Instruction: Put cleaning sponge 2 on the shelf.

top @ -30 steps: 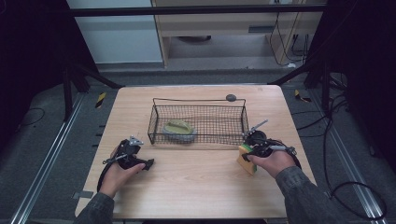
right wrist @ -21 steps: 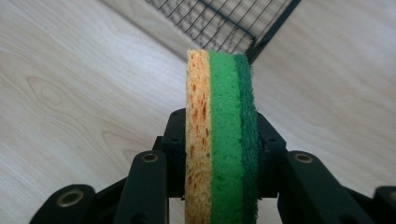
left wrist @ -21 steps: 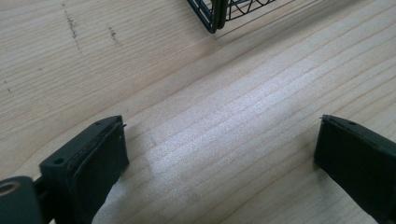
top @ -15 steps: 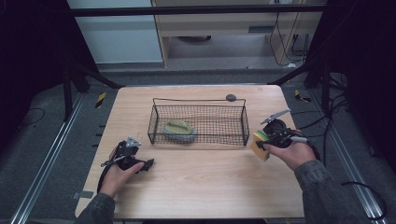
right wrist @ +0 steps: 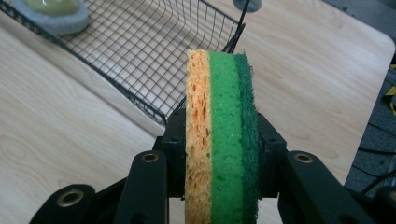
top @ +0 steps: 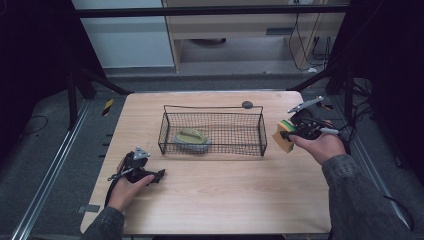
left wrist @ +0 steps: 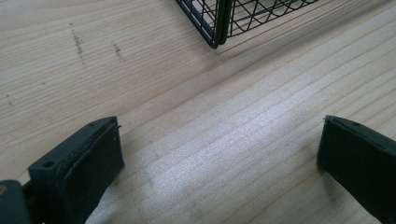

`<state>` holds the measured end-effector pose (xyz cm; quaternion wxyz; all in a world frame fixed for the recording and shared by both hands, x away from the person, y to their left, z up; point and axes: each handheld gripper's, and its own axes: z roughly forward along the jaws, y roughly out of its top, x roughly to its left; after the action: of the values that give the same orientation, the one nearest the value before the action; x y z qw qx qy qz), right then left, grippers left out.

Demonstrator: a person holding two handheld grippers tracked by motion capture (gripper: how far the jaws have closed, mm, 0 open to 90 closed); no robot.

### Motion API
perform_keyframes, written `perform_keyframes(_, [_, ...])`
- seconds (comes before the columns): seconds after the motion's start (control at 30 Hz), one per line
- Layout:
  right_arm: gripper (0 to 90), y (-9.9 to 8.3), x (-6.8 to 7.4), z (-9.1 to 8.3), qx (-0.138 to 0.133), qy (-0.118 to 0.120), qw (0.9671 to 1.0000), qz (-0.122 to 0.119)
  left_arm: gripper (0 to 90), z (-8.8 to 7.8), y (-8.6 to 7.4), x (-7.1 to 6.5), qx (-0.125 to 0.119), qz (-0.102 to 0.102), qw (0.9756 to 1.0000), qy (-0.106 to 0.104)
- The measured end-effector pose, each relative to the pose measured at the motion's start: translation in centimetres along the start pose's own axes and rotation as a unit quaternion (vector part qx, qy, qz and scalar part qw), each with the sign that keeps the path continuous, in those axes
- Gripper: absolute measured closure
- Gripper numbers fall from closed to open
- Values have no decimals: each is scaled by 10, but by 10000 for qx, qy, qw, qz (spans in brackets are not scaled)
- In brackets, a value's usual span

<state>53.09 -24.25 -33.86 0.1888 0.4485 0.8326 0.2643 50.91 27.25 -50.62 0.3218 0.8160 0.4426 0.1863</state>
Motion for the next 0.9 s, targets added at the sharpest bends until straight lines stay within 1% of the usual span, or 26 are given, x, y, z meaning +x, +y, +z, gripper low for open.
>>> perform_keyframes(0.27, [646,21,-6,-1,-153,-99,9998,-81,0,0,0,0,-37,-1,10000,-1])
perform_keyframes(0.47, [646,33,-9,1,-201,-154,9996,-123,0,1,-1,0,-64,-4,10000,0])
perform_keyframes(0.53, [646,40,-10,5,-285,-229,9993,-110,0,2,0,0,-115,-17,9999,0])
perform_keyframes(0.63, [646,47,-11,12,-272,-263,9992,-97,0,2,-1,0,-128,-23,9999,6])
perform_keyframes(0.7, [646,52,-10,16,-272,-294,9991,-136,0,2,-1,0,-130,-23,9999,6])
perform_keyframes(0.9, [647,64,-7,19,-358,-337,9986,-205,0,2,-1,0,-160,1,9999,4])
